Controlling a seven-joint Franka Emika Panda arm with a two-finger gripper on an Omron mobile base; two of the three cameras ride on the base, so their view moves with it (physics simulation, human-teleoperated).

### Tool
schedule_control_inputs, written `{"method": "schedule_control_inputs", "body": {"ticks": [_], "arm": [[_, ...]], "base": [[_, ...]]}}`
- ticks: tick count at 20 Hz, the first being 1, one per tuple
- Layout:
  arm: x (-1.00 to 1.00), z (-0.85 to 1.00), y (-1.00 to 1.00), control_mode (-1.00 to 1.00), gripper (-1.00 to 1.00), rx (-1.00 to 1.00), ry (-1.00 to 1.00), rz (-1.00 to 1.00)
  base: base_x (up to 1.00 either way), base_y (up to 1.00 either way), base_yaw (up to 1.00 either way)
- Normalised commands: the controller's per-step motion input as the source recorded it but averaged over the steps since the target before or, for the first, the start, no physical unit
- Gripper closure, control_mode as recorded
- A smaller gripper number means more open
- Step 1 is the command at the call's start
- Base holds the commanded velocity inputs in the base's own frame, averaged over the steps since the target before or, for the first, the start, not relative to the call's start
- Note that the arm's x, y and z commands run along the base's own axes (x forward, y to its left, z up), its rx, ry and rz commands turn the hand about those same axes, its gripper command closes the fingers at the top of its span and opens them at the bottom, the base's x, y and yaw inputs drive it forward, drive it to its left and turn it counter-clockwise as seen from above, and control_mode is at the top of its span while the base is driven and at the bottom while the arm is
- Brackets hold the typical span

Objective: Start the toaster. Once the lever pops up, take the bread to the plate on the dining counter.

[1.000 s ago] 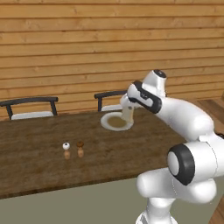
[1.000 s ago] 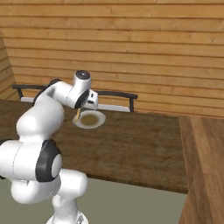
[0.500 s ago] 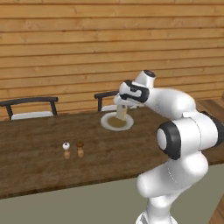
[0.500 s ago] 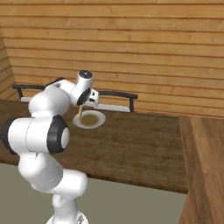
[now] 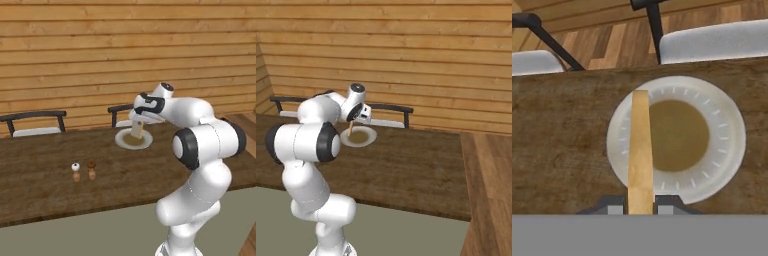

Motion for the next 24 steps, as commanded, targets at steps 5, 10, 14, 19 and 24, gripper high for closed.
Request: {"method": "schedule_control_inputs", "body": {"ticks": [5, 10, 14, 19, 24], "arm": [[0.22, -0.25, 0.0, -1.0, 1.0, 0.0, 0.0, 0.0], [0.19, -0.26, 0.0, -1.0, 1.0, 0.03, 0.0, 0.0], [0.05, -0.05, 0.03, -1.0, 1.0, 0.06, 0.0, 0.0], [0.09, -0.02, 0.08, -1.0, 1.0, 0.06, 0.0, 0.0], [0.17, -0.09, 0.04, -1.0, 1.0, 0.04, 0.0, 0.0]], "base": [[0.0, 0.0, 0.0], [0.0, 0.0, 0.0], [0.0, 0.0, 0.0], [0.0, 0.0, 0.0], [0.0, 0.0, 0.0]]}}
